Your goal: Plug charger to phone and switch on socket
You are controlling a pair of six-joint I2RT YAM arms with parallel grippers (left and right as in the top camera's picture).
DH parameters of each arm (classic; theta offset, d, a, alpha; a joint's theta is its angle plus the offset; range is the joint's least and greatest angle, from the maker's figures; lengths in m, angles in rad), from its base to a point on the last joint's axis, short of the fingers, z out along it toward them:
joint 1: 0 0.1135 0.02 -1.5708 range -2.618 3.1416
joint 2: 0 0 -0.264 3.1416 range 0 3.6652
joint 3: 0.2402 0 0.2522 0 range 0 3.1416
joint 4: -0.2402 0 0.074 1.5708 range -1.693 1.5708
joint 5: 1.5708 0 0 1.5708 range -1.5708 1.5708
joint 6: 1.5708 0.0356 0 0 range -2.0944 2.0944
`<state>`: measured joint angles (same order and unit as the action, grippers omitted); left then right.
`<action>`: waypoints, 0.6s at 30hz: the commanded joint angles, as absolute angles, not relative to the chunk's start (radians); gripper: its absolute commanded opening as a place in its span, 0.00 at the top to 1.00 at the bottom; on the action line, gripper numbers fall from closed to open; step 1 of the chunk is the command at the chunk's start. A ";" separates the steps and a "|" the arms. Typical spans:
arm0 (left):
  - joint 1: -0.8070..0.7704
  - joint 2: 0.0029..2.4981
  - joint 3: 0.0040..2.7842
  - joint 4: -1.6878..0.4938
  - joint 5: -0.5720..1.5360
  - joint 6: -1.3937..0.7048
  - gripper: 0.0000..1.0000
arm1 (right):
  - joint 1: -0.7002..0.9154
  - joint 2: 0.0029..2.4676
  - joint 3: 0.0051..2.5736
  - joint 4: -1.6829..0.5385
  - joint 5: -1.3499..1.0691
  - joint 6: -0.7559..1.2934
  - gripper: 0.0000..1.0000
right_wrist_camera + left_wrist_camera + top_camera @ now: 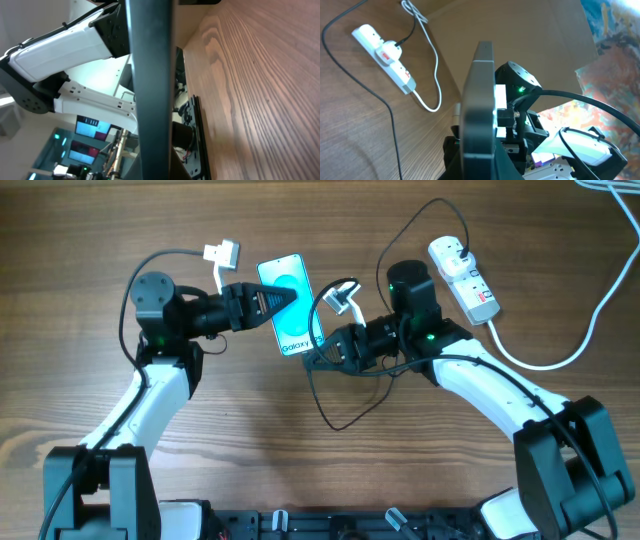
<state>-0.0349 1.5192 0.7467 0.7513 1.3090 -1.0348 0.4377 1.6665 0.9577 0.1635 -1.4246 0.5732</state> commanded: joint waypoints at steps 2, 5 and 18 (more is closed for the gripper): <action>-0.160 1.517 0.655 0.726 1.578 -1.003 0.96 | 0.434 1.649 1.063 0.222 -1.241 0.524 0.95; -0.163 1.513 0.655 0.726 1.578 -1.002 0.96 | 0.434 1.649 1.064 0.223 -1.242 0.524 0.95; 0.009 1.513 0.656 0.779 1.577 -1.003 0.96 | 0.434 1.649 1.060 0.056 -1.242 0.486 0.75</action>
<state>-0.0586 1.5166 0.6601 0.7616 1.4689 -1.0256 0.4400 1.6642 1.0267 0.0811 -1.2999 0.5152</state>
